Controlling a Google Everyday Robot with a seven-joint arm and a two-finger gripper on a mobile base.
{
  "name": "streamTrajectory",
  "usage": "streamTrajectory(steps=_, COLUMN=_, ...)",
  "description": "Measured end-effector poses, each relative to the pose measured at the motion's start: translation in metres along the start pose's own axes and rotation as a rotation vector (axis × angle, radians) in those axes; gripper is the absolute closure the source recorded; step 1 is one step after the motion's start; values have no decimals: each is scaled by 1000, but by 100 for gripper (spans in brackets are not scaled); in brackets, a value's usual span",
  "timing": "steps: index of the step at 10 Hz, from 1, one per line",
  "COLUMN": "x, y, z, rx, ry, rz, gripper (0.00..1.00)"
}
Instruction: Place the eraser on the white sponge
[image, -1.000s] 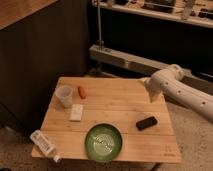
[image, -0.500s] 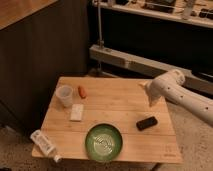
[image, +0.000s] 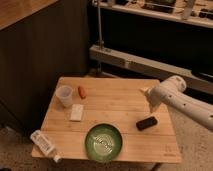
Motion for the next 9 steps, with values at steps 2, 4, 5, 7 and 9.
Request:
streamTrajectory(steps=2, x=-6, y=8, z=-3, rx=-8, ry=10, rz=0, gripper=20)
streamTrajectory(steps=4, x=-13, y=12, z=-3, rx=-16, ry=17, rz=-9, gripper=20)
streamTrajectory(steps=5, x=-20, y=19, z=-5, rx=-19, ry=22, rz=-14, gripper=20)
streamTrajectory(steps=7, x=-25, y=26, z=-4, rx=-23, ry=34, rz=-19, gripper=20)
streamTrajectory(steps=9, x=-30, y=20, z=1, rx=-21, ry=32, rz=-25, gripper=20)
